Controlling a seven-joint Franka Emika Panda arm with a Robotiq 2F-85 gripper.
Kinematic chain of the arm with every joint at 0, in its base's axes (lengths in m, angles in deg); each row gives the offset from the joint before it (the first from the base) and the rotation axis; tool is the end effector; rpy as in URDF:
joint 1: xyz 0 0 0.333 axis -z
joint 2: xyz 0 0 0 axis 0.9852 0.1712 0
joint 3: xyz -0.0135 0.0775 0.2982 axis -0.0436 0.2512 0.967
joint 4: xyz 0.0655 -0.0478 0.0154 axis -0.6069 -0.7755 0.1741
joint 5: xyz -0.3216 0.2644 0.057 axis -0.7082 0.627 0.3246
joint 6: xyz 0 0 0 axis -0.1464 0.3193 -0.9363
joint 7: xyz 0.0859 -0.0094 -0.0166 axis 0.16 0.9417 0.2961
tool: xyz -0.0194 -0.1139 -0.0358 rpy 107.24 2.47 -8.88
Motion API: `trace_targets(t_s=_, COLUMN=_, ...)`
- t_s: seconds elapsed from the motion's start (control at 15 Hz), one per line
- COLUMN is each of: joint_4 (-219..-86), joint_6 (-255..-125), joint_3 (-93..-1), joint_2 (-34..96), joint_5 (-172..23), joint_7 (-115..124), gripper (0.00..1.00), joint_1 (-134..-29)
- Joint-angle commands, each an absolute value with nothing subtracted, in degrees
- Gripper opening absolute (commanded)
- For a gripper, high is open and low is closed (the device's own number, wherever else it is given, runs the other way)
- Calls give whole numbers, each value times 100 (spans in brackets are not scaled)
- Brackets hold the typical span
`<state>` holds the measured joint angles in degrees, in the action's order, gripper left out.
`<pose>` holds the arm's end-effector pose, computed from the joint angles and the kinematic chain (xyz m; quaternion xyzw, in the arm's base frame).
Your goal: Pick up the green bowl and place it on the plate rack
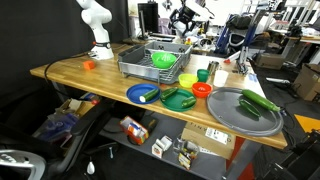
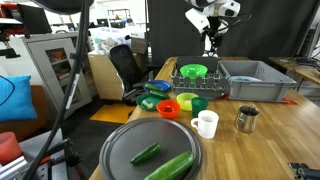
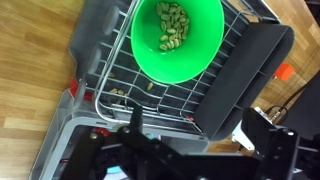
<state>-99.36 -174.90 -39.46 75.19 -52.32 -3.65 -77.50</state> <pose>0.8537 0.0062 0.3451 -0.9533 0.1724 -0.1505 0.1971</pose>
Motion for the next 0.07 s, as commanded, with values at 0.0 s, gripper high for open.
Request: trace_targets(t_s=0.0, joint_4=-9936, joint_6=-17490, joint_3=-3946, joint_2=7519, joint_5=-5232, joint_7=-365, gripper=100, joint_1=-7750)
